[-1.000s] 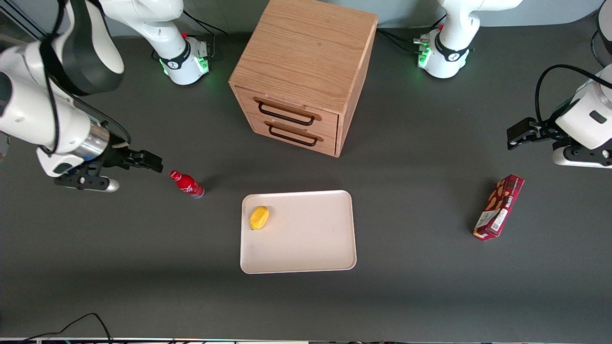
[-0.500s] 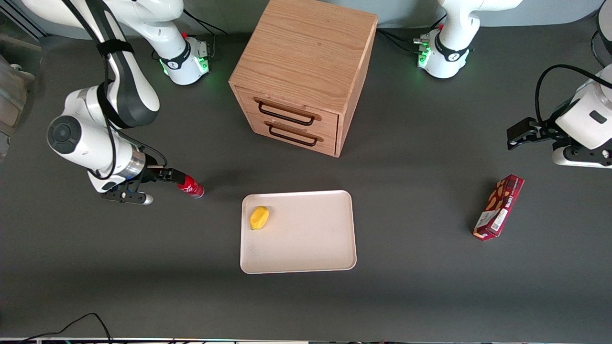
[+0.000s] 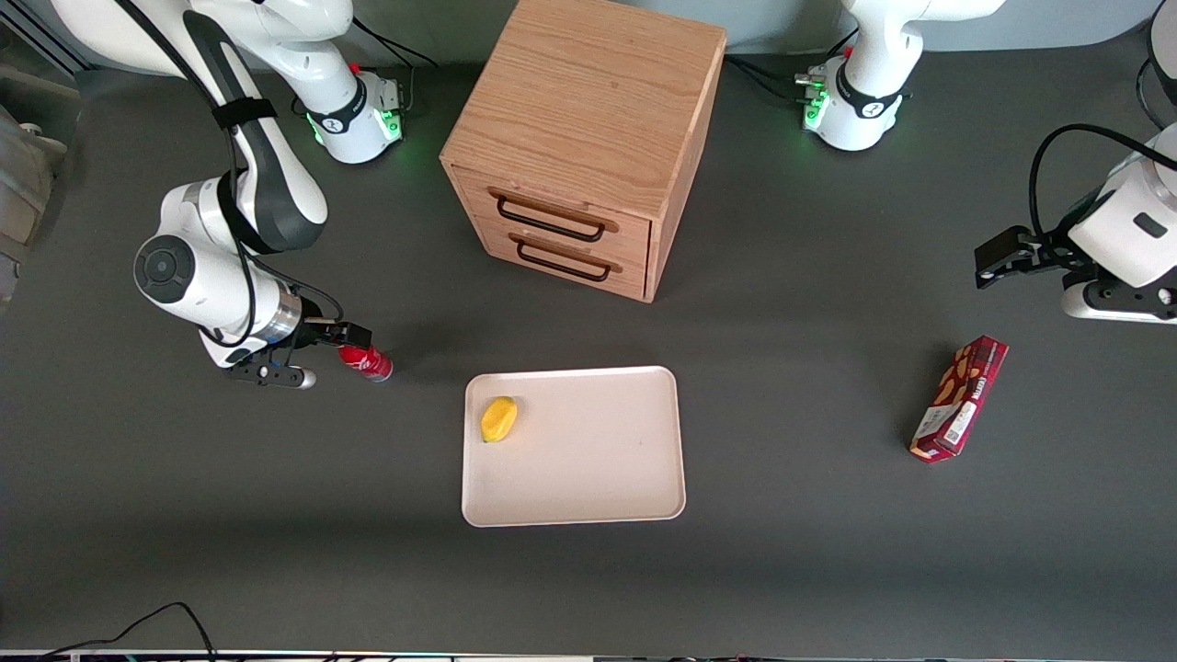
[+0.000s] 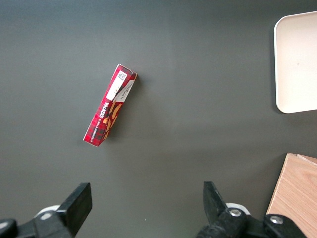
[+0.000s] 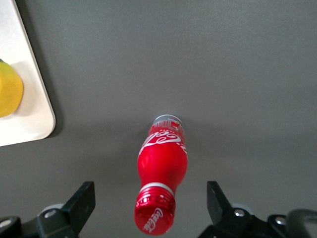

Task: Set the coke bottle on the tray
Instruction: 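Close the right gripper around the bottle's body and lift it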

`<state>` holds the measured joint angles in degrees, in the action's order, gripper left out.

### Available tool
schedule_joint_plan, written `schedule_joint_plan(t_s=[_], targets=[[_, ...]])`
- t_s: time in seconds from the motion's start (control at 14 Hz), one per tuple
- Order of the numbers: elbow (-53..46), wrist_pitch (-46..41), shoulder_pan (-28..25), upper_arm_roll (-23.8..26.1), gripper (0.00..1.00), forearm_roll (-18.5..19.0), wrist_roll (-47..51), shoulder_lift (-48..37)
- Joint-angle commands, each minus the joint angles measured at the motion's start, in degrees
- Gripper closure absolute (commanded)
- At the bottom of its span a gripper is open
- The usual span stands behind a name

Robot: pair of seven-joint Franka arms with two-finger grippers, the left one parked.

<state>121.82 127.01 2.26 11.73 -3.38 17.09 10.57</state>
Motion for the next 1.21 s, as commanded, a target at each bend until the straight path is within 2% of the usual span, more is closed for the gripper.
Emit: schedule_joint_plan(t_s=[0.0, 0.07, 0.14, 0.43, 0.57, 0.93, 1.07, 1.14], targets=[[0.70, 0.96, -0.06, 0.05, 0.43, -1.01, -1.09, -0.11], [0.61, 0.96, -0.15, 0.05, 0.74, -1.01, -1.09, -0.02], [0.61, 0.87, -0.15, 0.05, 0.98, -1.01, -1.09, -0.02], [-1.14, 0.00, -0.15, 1.55, 1.00, -1.01, -1.18, -0.72], [-5.25, -2.97, -0.15, 2.42, 1.00, -1.01, -0.57, -2.74], [-28.52, -18.62, -1.64, 2.78, 1.00, -0.13, 0.39, -0.56], [-37.58, -21.70, -3.66, 2.60, 1.00, 0.22, 0.92, 3.82], [-43.10, -24.15, -5.23, 2.60, 1.00, 1.52, 2.84, 7.32]])
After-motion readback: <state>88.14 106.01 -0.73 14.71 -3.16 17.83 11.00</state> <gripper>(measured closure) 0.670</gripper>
